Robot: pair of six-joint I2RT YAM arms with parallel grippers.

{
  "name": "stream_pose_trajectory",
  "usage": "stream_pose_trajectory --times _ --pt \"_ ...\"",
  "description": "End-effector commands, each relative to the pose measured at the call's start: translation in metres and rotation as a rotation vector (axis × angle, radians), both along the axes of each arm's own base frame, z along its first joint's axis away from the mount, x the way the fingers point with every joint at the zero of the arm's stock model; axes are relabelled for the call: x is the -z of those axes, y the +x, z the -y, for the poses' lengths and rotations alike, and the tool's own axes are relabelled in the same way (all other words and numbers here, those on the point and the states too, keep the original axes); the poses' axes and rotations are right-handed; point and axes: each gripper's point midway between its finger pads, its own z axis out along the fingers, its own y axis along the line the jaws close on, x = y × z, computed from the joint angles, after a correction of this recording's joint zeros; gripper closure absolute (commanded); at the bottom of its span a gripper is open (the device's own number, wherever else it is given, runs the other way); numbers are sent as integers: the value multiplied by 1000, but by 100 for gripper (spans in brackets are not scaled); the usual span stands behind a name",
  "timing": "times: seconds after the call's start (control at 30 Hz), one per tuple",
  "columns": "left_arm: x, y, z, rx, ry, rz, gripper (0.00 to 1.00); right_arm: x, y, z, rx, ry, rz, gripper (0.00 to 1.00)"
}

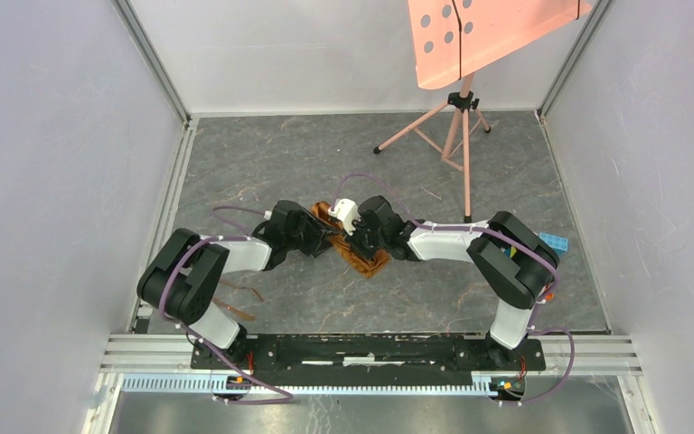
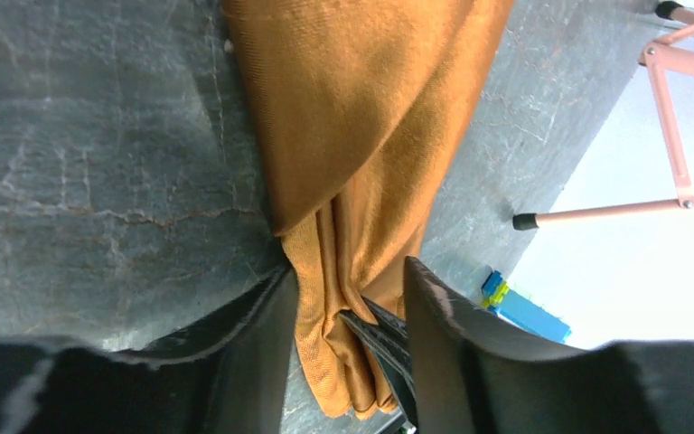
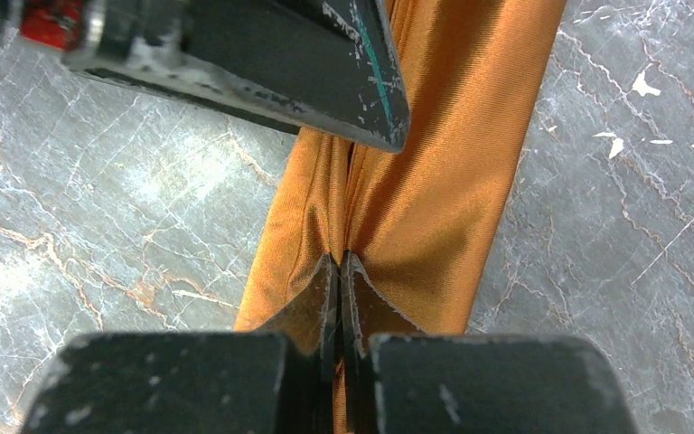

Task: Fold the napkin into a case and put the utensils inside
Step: Smooth out the smaller rectangle-folded napkin at the center of the board, then pick up the smaller rectangle-folded napkin from the center of the board.

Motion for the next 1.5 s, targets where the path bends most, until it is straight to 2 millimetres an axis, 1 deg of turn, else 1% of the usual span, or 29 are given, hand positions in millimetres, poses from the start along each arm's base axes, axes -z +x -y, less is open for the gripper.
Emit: stream_pose_trajectory --times 0.0,0.07,0.13,0.2,0.3,0.37,0.43,0.5,0.63,0.77,0.83,1.0,1.1,1.2,1.3,1.37,1.47 --pt "26 0 -16 -68 107 -91 55 -6 -1 -5 -14 40 1 100" --pt "26 1 -19 -66 136 -80 73 -8 -2 -7 -23 45 3 98" --pt "22 4 -19 -47 146 -58 83 -11 -2 -7 -28 41 22 89" --pt "16 4 -18 -31 156 -63 97 -21 -3 -8 -26 41 61 72" --pt "3 3 -15 -19 134 -54 98 -44 -4 -8 -3 58 150 44" --pt "-3 -1 -15 -17 131 -79 98 -55 -8 -11 -8 56 212 34" --pt "-10 -2 -11 -15 112 -82 98 -60 -10 -15 -9 42 267 24" --pt "-10 -7 -12 -23 106 -118 98 -60 -12 -21 -21 26 296 22" --pt "-16 -8 -11 -32 83 -128 98 -49 -16 -33 -43 -15 319 20" --pt "-20 -9 -11 -31 82 -134 98 -46 -15 -34 -3 -62 395 22" --pt "-19 -10 -12 -33 82 -141 98 -46 -12 -33 25 -85 435 23" --pt "-14 -12 -10 -38 66 -176 98 -42 -12 -39 19 -145 481 26" --pt "-16 -12 -9 -41 53 -185 98 -37 -13 -44 4 -165 488 30" --pt "-19 -12 -8 -44 42 -187 98 -36 -11 -43 18 -178 502 34" --pt "-22 -11 -9 -48 43 -183 98 -34 -6 -41 55 -206 512 43" --pt "-23 -12 -9 -51 42 -186 98 -33 -2 -39 81 -214 517 52" --pt "-24 -13 -9 -48 40 -185 98 -35 -1 -40 93 -210 521 70"
